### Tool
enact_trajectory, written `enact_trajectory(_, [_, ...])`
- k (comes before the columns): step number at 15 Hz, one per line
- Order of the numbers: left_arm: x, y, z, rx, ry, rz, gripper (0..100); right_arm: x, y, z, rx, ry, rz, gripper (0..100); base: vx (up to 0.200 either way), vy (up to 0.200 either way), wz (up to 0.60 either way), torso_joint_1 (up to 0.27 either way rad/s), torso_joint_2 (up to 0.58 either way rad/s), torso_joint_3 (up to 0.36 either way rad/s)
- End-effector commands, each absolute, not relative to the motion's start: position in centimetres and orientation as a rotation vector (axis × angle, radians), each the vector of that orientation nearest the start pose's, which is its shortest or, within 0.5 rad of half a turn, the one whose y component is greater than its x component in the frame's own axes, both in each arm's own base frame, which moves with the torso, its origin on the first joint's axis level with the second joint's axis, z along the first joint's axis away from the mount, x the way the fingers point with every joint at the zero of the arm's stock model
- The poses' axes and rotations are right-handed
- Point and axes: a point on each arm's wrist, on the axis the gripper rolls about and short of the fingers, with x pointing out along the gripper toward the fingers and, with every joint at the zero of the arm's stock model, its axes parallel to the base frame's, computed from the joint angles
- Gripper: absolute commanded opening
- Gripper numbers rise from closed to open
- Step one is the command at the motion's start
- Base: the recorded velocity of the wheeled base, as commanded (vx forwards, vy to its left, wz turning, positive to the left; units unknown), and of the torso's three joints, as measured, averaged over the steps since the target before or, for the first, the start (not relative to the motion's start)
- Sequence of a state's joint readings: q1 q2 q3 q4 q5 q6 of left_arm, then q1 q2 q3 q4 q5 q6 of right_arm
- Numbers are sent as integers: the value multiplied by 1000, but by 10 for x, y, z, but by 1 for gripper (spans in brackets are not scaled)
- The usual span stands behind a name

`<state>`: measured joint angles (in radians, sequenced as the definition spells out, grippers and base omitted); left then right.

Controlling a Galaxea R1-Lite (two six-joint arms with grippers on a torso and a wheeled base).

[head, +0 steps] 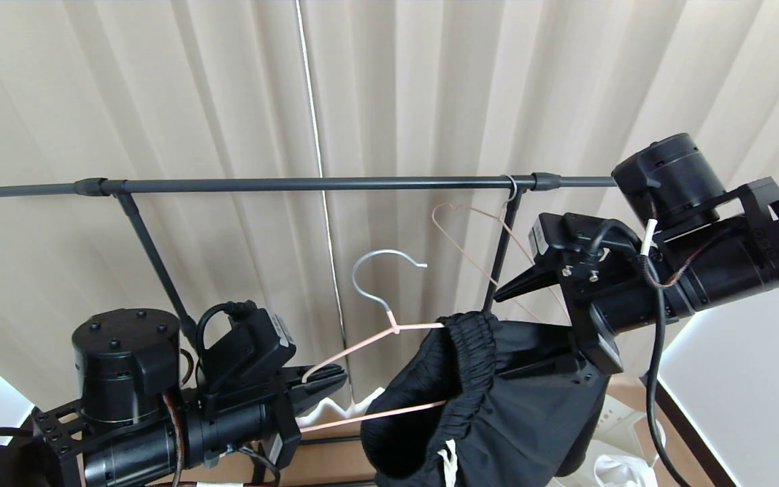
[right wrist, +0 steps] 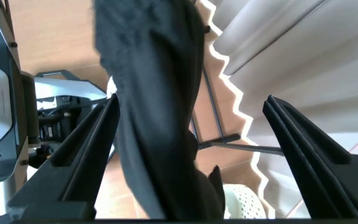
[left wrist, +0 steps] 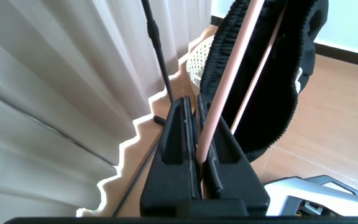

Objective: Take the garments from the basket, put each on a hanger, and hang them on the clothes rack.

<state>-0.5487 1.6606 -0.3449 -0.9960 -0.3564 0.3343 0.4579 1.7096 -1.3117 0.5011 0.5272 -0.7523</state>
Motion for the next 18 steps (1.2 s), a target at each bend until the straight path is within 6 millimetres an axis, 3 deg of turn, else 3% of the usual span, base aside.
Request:
enact_trajectory(1, [199, -133, 118, 341, 170, -951, 0, 269, 145, 217, -593, 561, 1212, 100, 0, 0, 0, 0, 0, 0])
enact_trajectory(5, [199, -133, 117, 342, 172, -953, 0, 281, 153, 220, -546, 571, 1196, 100, 0, 0, 0, 0, 0, 0])
enact_trajectory(12, [200, -134, 119, 340, 166, -952, 0, 283, 173, 221, -546, 556, 1234, 100, 0, 0, 0, 0, 0, 0])
enact_trajectory(18, [207, -129, 121, 332, 164, -920, 0, 268, 161, 217, -601, 504, 1325, 100, 0, 0, 0, 0, 0, 0])
